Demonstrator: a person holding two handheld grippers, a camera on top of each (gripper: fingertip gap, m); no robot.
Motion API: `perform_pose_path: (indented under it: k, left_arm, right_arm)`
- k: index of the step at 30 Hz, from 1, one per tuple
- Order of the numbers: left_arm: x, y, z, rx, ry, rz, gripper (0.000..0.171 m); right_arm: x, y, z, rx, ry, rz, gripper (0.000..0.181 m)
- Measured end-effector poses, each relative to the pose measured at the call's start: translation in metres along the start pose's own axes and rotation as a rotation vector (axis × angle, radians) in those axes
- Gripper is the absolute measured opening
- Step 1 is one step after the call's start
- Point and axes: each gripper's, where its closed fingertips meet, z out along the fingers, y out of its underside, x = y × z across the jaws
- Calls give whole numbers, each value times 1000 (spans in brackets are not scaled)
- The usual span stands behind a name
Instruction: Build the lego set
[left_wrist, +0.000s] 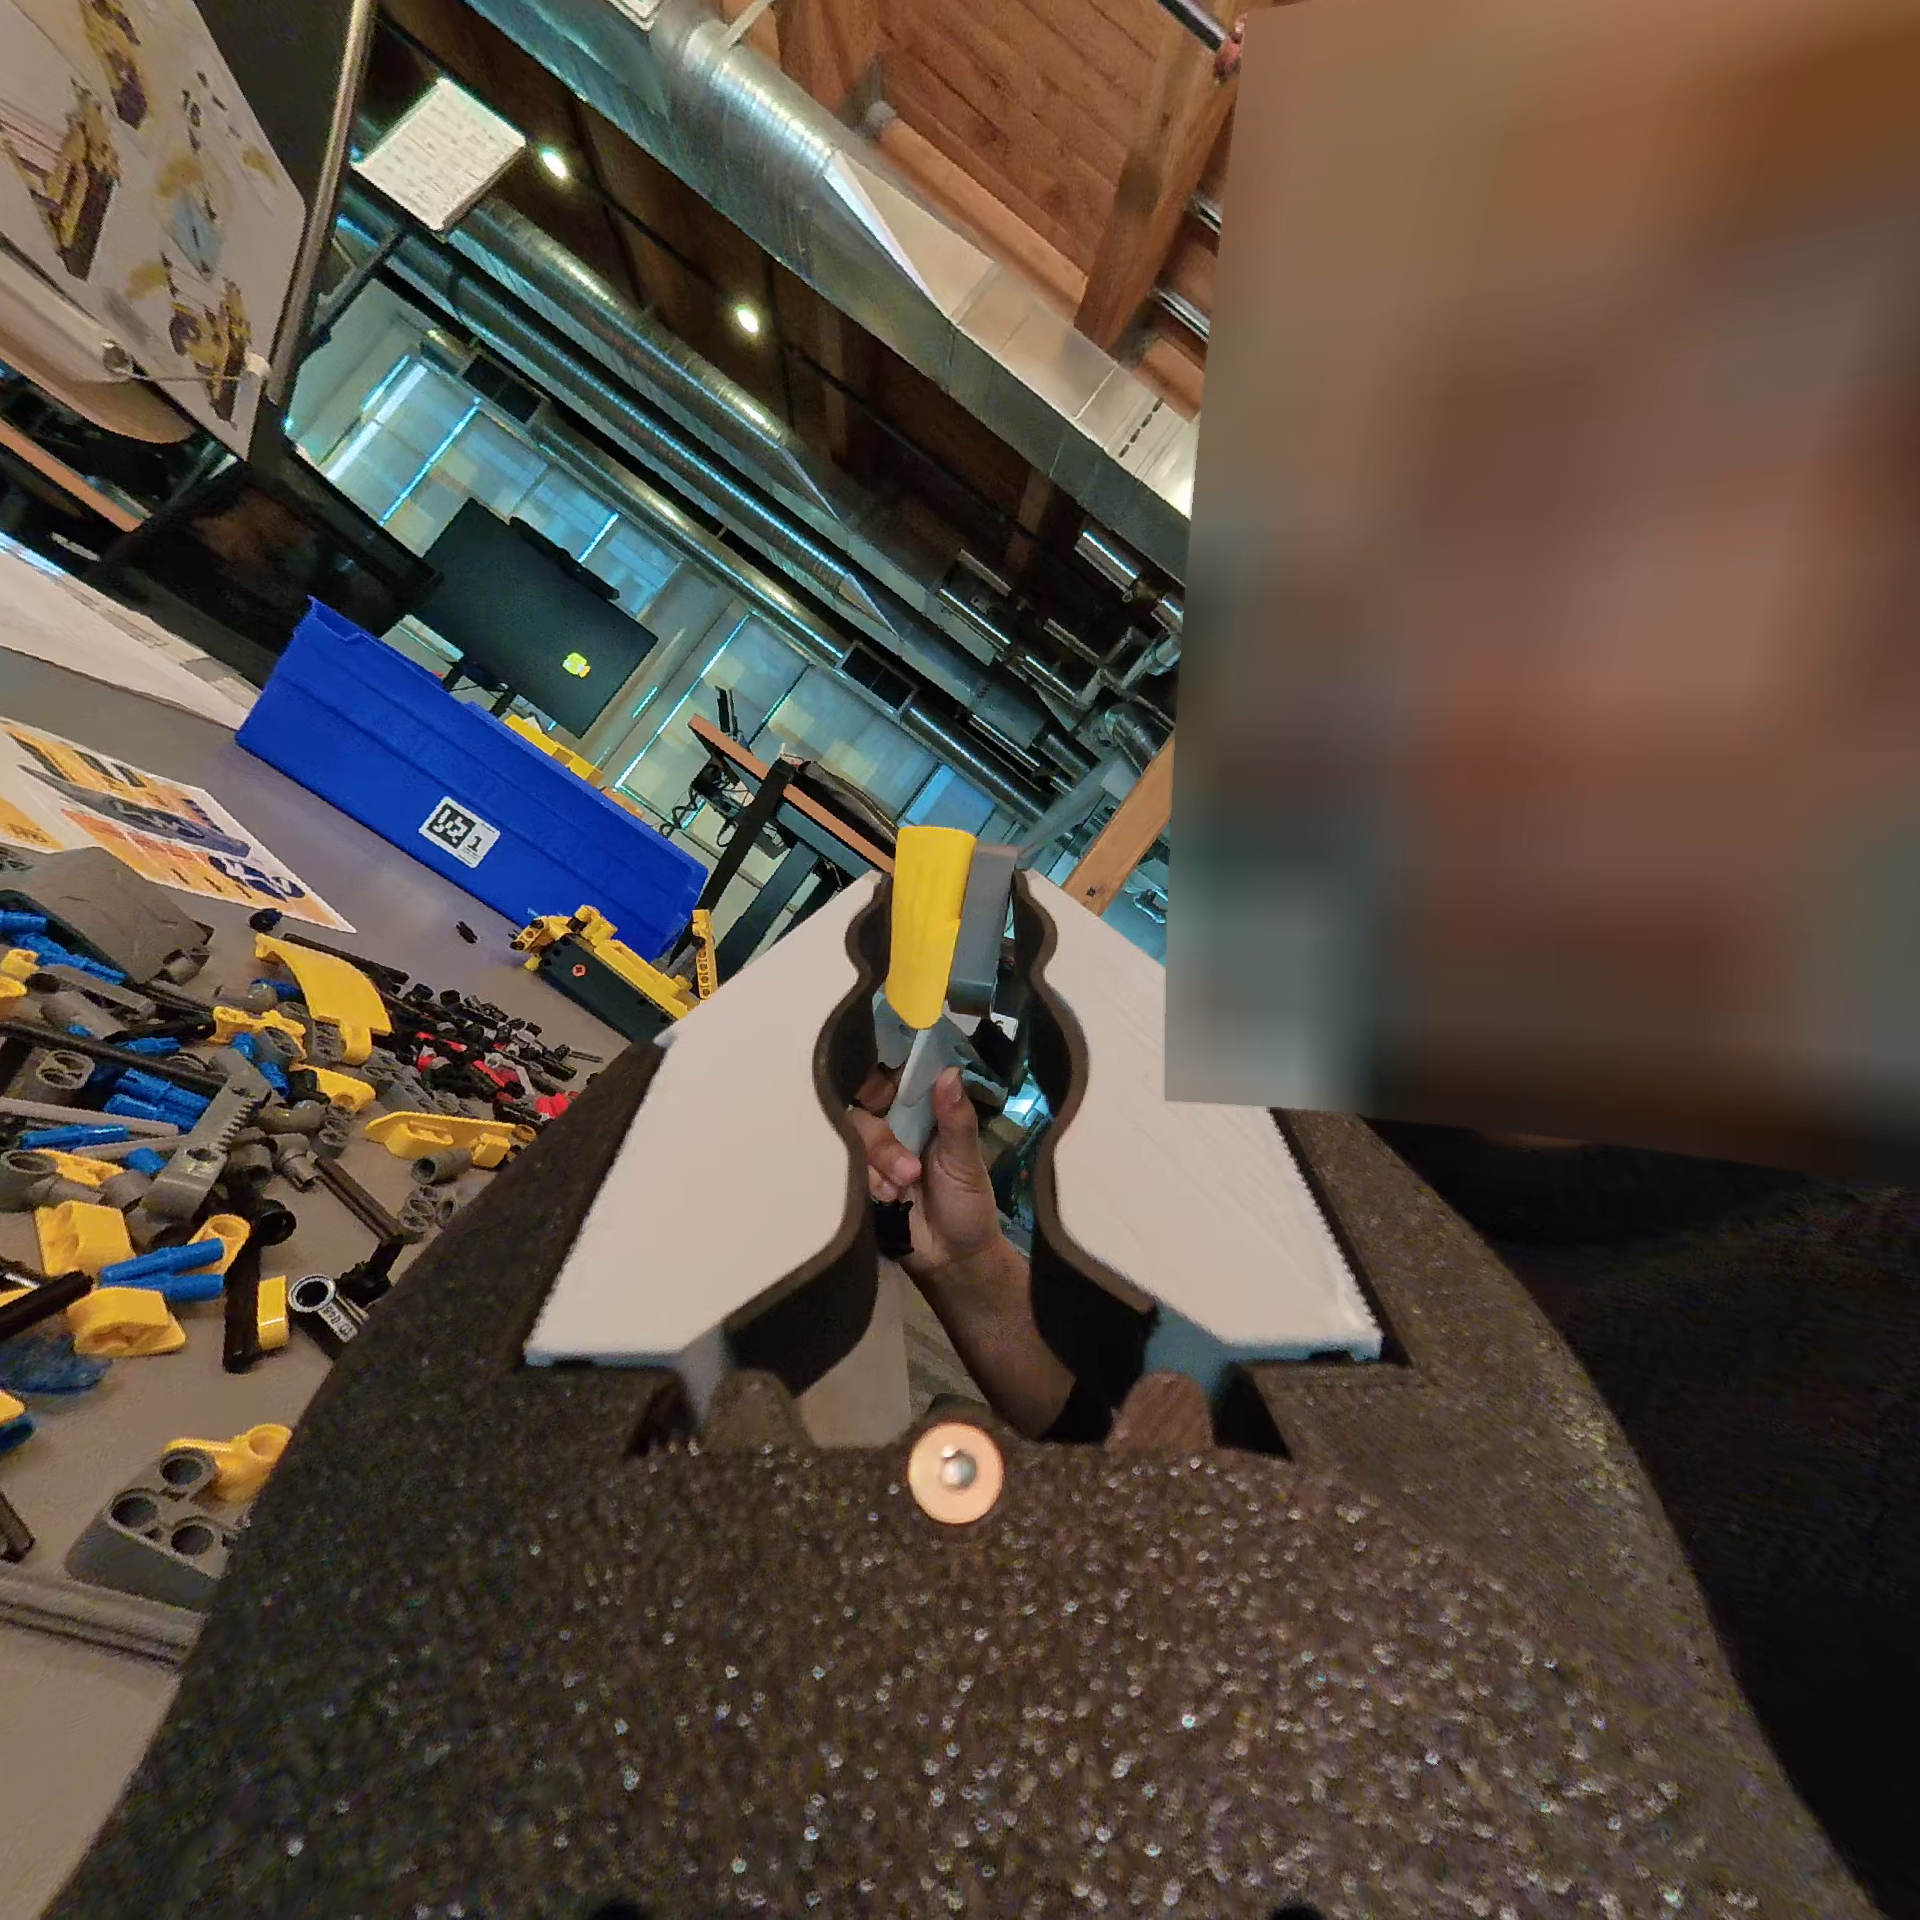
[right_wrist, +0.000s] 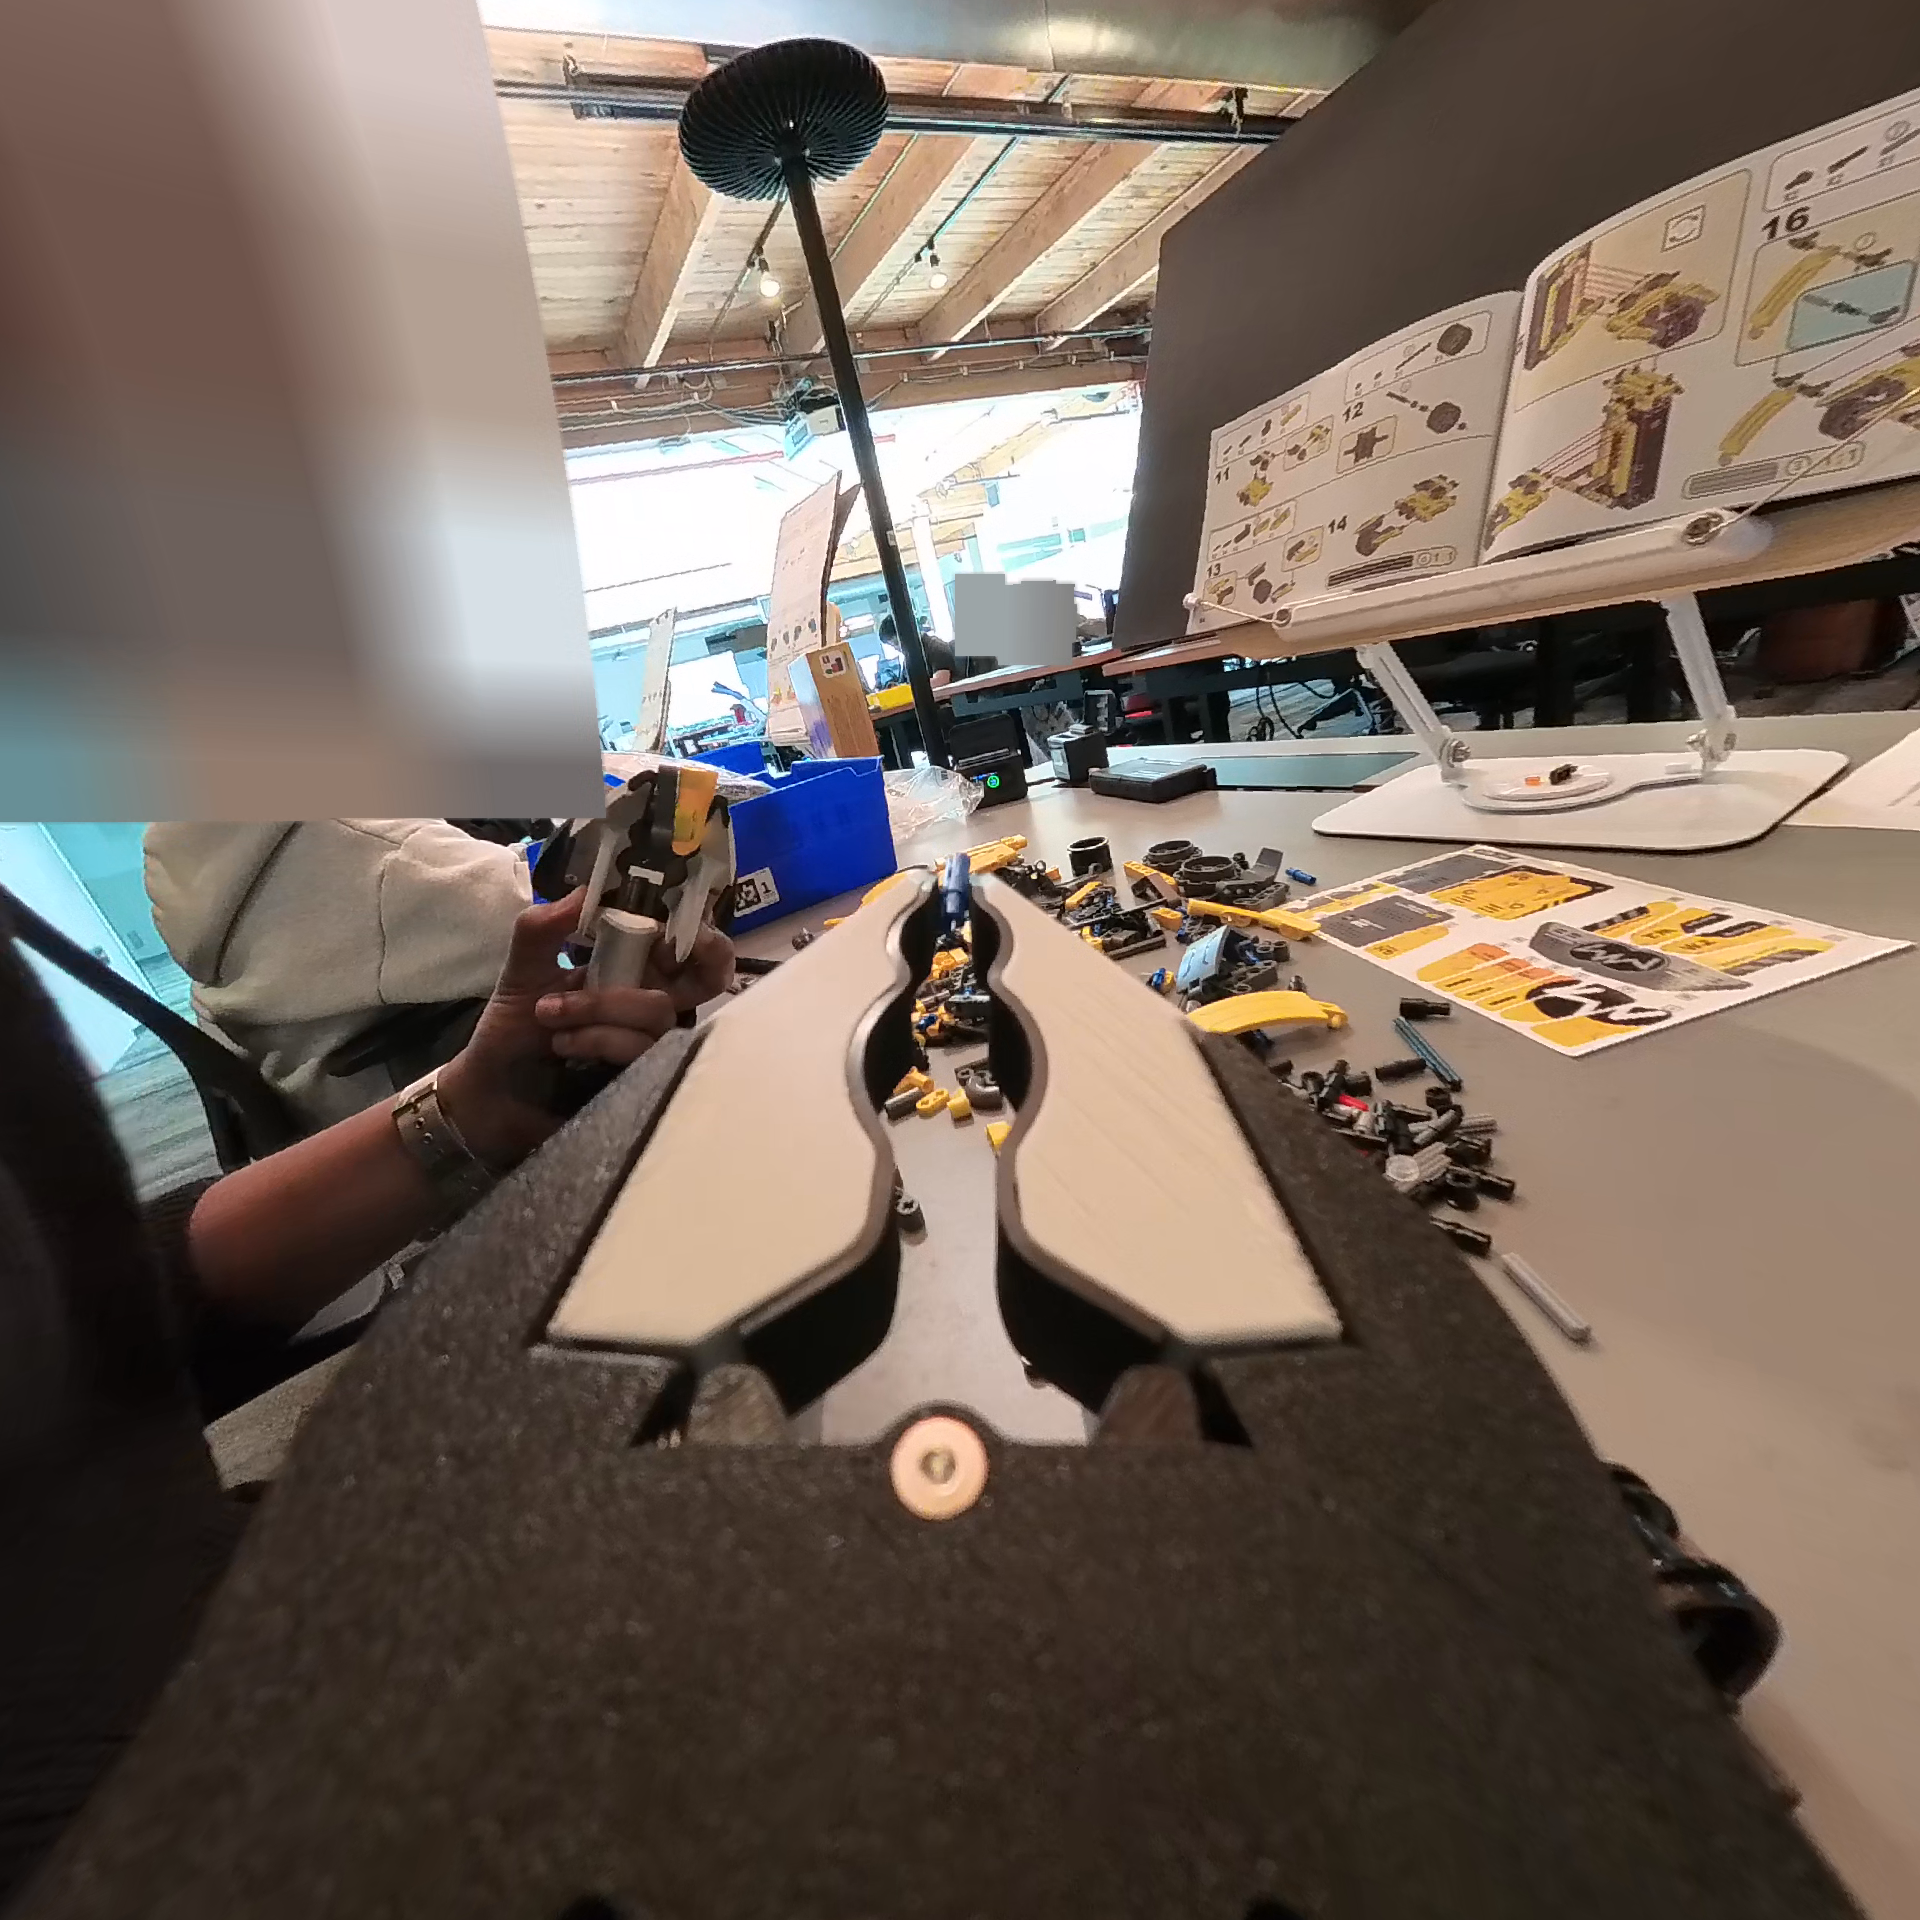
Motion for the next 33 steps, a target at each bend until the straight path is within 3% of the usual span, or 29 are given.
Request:
perform_pose_path:
  k: [6,12,15,20,22,29,33]
  left_arm:
    - [2,6,3,-32,-24,50,22]
    - [1,13,6,-71,-58,100,22]
    - [-1,16,8,-89,-78,120,22]
    - [-3,22,11,-119,-108,155,22]
    - [-4,22,11,-122,-115,159,22]
    - [-6,29,14,-158,-129,170,22]
    - [-6,29,14,-159,-127,169,22]
  right_arm:
    - [-2,-2,-3,15,-4,7,5]
    - [0,11,4,-74,8,50,5]
    - [2,28,14,-195,22,40,5]
    - [16,67,35,-474,72,-184,5]
    - [23,83,40,-582,68,-192,5]
    - [34,103,46,-709,54,-65,5]
    - [30,119,45,-806,38,-124,6]
